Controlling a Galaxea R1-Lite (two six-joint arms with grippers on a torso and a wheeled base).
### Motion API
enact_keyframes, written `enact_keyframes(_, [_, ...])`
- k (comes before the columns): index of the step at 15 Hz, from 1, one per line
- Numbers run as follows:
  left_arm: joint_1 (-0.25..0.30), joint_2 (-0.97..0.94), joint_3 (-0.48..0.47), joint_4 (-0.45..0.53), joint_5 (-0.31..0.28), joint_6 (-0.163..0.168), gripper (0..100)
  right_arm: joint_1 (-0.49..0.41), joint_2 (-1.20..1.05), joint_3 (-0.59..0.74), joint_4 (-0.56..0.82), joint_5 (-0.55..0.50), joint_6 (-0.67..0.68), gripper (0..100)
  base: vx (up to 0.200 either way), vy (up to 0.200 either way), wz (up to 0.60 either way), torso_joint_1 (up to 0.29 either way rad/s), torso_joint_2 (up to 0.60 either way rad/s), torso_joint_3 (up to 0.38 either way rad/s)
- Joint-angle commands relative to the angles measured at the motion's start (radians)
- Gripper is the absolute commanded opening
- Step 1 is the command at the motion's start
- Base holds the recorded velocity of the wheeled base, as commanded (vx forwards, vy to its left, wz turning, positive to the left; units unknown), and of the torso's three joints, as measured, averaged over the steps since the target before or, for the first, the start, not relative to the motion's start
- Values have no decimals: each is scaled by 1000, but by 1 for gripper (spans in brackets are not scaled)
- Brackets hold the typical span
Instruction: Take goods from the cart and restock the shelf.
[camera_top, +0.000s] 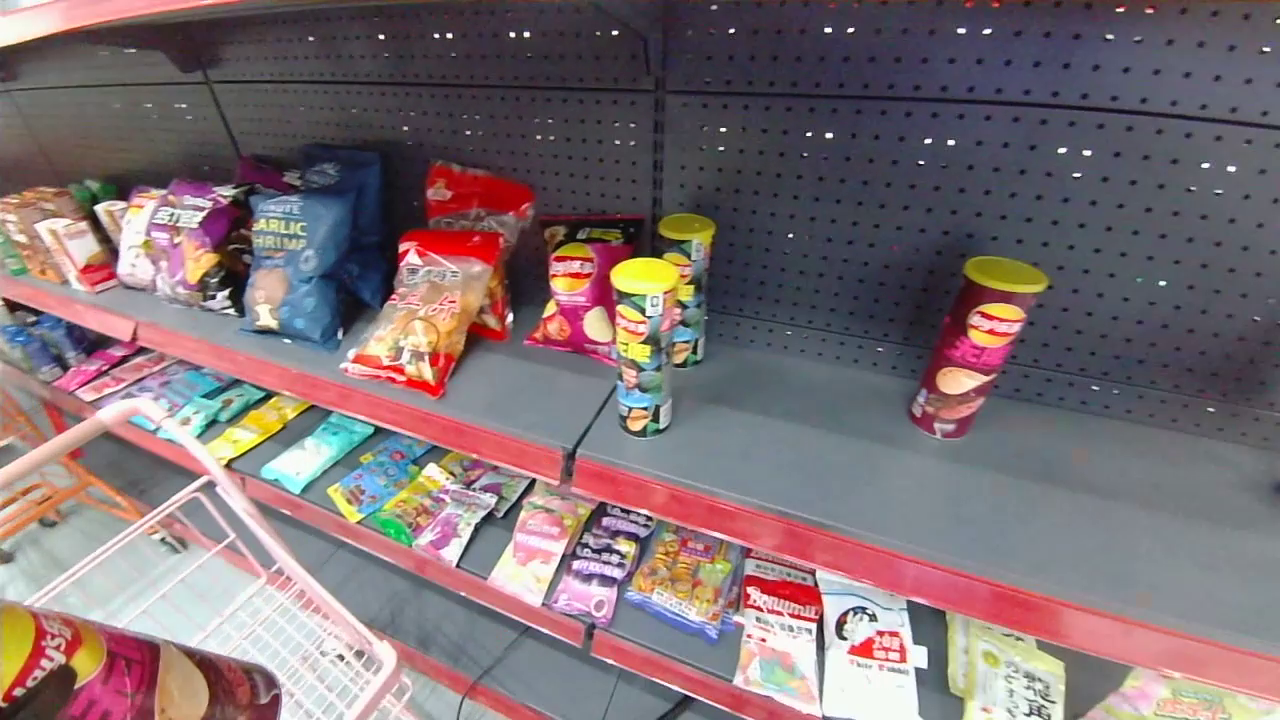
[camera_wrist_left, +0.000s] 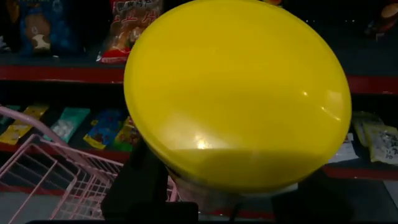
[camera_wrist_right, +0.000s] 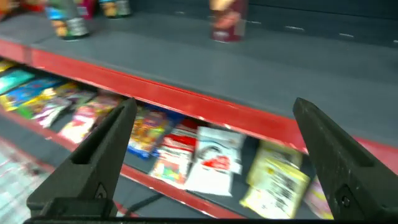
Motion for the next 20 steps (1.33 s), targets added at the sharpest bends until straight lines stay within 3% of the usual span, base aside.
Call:
enact_keyframes(1, [0,-6,0,-1,0,0,0,0,1,0,0,0,-1,100,0,0,-600,2,-2,2])
enact_keyframes(5, [1,-22,-1,-1,8,0,0,0,1,0,0,0,-1,100,0,0,-600,2,2,1])
enact_keyframes(8, [-5,-84,27,7,-7,0,0,0,1,0,0,0,-1,100,0,0,0,0,0,0])
enact_keyframes(10, [-11,-110,27,62,-11,9,0,0,1,0,0,0,-1,100,0,0,0,0,0,0])
enact_keyframes(11, [-9,-119,28,70,2,23,0,0,1,0,0,0,-1,100,0,0,0,0,0,0])
enact_keyframes(14, [-9,-142,27,73,62,24,0,0,1,0,0,2,-1,100,0,0,0,0,0,0])
enact_keyframes(16, [-9,-153,25,85,63,32,0,0,1,0,0,2,-1,100,0,0,0,0,0,0])
enact_keyframes(18, [-2,-157,22,131,75,136,0,0,1,0,0,2,-1,100,0,0,0,0,0,0])
enact_keyframes(19, [-2,-157,22,131,75,141,0,0,1,0,0,2,-1,100,0,0,0,0,0,0])
enact_keyframes(20, [-2,-156,22,134,78,167,0,0,1,0,0,2,-1,100,0,0,0,0,0,0])
